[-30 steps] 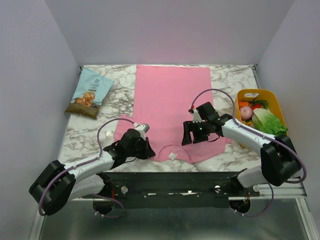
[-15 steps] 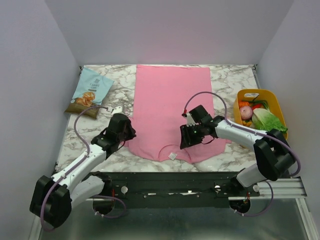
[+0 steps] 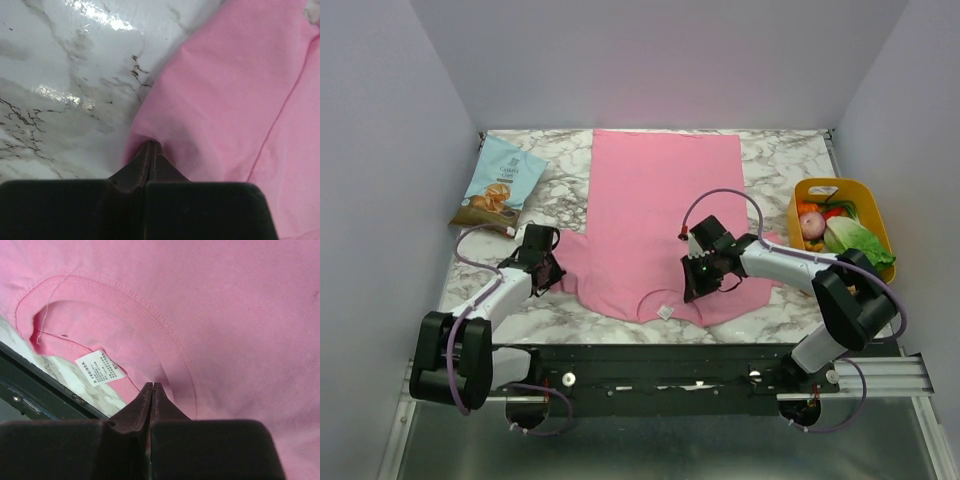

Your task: Pin the brooch onto the clothing

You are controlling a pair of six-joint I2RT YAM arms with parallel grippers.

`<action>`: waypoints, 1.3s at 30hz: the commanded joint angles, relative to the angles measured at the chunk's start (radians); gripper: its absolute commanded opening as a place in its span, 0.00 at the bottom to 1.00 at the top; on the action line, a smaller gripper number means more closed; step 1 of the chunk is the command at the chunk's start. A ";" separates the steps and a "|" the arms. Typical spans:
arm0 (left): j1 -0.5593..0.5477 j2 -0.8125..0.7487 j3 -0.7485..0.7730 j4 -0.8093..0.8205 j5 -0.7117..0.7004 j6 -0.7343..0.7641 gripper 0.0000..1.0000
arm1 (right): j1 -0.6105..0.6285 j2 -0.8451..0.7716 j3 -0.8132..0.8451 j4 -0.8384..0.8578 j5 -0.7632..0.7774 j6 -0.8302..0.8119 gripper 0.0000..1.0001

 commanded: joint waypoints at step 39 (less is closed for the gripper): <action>0.140 -0.054 0.050 -0.174 -0.069 -0.007 0.71 | 0.008 -0.192 0.031 -0.019 0.116 0.028 0.09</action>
